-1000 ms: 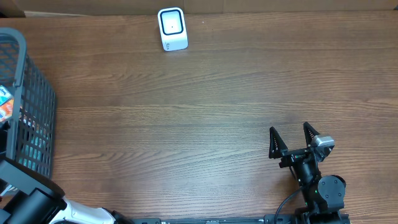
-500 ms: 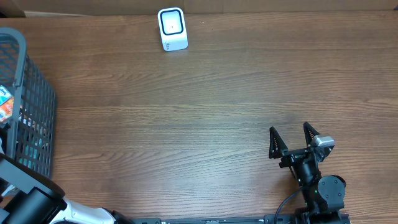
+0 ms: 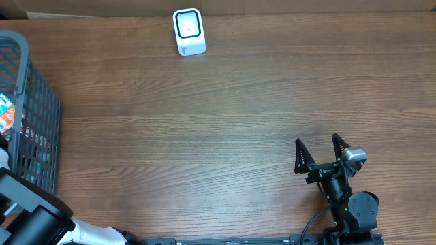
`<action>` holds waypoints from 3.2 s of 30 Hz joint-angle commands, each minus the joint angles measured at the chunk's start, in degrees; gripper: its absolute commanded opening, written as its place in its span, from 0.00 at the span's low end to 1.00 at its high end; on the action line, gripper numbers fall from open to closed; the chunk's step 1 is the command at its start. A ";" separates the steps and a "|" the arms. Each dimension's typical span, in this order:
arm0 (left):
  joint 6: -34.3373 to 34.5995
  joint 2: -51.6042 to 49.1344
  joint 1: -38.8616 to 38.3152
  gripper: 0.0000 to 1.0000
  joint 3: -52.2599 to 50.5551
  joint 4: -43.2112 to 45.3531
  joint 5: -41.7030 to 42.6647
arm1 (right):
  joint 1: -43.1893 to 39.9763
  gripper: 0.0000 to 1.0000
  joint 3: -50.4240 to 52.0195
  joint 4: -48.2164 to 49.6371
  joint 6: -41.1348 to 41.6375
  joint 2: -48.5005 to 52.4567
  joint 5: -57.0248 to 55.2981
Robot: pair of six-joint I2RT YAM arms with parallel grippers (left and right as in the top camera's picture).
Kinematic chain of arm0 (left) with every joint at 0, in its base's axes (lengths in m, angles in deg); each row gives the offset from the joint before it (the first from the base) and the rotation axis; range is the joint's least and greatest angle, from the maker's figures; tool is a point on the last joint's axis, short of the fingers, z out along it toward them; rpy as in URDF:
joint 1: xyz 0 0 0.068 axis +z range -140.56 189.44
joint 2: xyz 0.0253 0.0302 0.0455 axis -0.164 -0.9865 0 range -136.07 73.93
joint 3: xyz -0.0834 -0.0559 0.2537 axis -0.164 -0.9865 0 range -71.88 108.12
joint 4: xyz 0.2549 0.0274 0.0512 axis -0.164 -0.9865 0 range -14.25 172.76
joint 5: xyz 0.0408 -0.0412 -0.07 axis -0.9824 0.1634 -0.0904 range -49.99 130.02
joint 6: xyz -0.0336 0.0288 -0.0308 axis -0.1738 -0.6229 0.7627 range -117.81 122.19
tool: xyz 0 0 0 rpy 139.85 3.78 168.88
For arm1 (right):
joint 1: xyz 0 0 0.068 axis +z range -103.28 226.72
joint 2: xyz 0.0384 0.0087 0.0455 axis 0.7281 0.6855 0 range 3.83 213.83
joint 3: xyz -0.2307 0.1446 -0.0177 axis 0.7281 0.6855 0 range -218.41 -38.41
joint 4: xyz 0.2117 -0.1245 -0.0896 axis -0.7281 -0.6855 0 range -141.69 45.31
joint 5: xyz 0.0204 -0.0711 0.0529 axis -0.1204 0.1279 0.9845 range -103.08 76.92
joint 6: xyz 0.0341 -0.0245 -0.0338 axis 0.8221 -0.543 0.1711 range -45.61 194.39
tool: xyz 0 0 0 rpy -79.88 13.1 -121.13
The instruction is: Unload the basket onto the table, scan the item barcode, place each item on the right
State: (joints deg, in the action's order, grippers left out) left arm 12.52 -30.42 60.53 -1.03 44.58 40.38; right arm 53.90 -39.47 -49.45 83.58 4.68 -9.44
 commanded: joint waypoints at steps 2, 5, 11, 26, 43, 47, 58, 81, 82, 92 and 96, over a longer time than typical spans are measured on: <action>-0.04 -1.14 0.26 0.04 0.20 -2.64 -0.76 | 0.26 1.00 0.59 0.22 -0.09 -0.68 0.07; -0.02 -0.61 0.26 0.04 3.78 -5.77 -0.68 | 0.26 1.00 0.59 0.22 -0.09 -0.68 0.07; 0.59 0.17 0.26 0.04 16.72 -14.62 3.23 | 0.26 1.00 0.59 0.22 -0.09 -0.68 0.07; -2.84 4.22 -0.07 0.25 46.16 -30.84 10.08 | 0.26 1.00 0.59 0.22 -0.09 -0.68 0.07; -18.62 -4.44 1.40 0.66 22.88 -20.46 9.38 | 0.26 1.00 0.59 0.22 -0.09 -0.68 0.07; -19.15 -7.45 1.40 0.79 22.77 -19.89 6.99 | 0.26 1.00 0.59 0.22 -0.09 -0.68 0.07; -19.15 -17.64 1.40 0.74 22.73 -24.15 5.07 | 0.26 1.00 0.59 0.22 -0.09 -0.68 0.07; -9.35 -19.28 1.38 0.04 36.76 -36.44 1.92 | 0.26 1.00 0.59 0.22 -0.09 -0.68 0.07; -8.22 -19.28 1.38 0.04 37.53 -37.09 1.01 | 0.26 1.00 0.59 0.22 -0.09 -0.68 0.07; -2.36 -19.21 1.25 0.04 47.10 -41.66 2.78 | 0.26 1.00 0.59 0.22 -0.09 -0.68 0.07; -0.50 -18.47 0.70 0.04 55.80 -44.22 3.08 | 0.26 1.00 0.59 0.22 -0.09 -0.68 0.07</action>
State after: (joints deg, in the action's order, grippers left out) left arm 8.93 -49.48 61.67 48.37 1.33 42.54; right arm 53.90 -39.47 -49.42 83.58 4.68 -9.44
